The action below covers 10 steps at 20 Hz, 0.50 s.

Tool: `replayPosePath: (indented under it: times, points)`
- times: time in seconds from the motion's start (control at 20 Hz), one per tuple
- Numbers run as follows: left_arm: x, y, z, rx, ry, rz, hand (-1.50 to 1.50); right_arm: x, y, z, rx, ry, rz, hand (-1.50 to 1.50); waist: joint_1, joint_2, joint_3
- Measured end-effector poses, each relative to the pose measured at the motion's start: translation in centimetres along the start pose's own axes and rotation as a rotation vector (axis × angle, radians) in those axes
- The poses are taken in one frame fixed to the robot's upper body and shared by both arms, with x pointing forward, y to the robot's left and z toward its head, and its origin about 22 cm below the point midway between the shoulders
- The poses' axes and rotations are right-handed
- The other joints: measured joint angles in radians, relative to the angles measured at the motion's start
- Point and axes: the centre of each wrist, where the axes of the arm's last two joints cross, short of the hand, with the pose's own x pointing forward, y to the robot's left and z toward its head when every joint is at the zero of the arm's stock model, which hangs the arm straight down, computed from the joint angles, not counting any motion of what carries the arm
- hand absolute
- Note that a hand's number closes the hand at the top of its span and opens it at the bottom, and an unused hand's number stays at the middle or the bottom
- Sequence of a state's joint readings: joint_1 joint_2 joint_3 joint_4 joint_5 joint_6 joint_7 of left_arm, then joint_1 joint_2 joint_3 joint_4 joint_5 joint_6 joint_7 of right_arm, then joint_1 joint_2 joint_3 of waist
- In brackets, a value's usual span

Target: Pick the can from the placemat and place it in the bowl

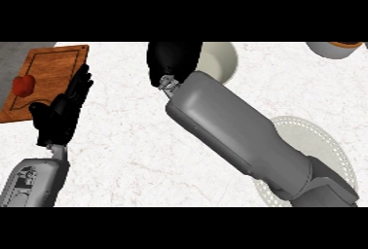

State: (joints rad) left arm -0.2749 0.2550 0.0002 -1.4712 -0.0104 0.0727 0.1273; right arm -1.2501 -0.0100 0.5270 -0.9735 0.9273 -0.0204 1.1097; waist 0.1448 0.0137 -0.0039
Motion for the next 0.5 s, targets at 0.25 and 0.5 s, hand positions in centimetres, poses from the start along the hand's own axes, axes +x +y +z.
replayPosePath:
  times: [0.25,0.5]
  points:
    - [-0.2,0.8,0.2,0.032,0.012,0.003,0.00,1.7,-2.4,-0.7,-0.084,0.012,-0.047,1.50,-0.031,-0.003,0.000]
    - [-0.6,1.2,0.4,0.056,0.016,0.001,0.00,1.9,-2.8,-1.8,-0.099,0.038,-0.096,1.50,-0.057,-0.002,0.001]
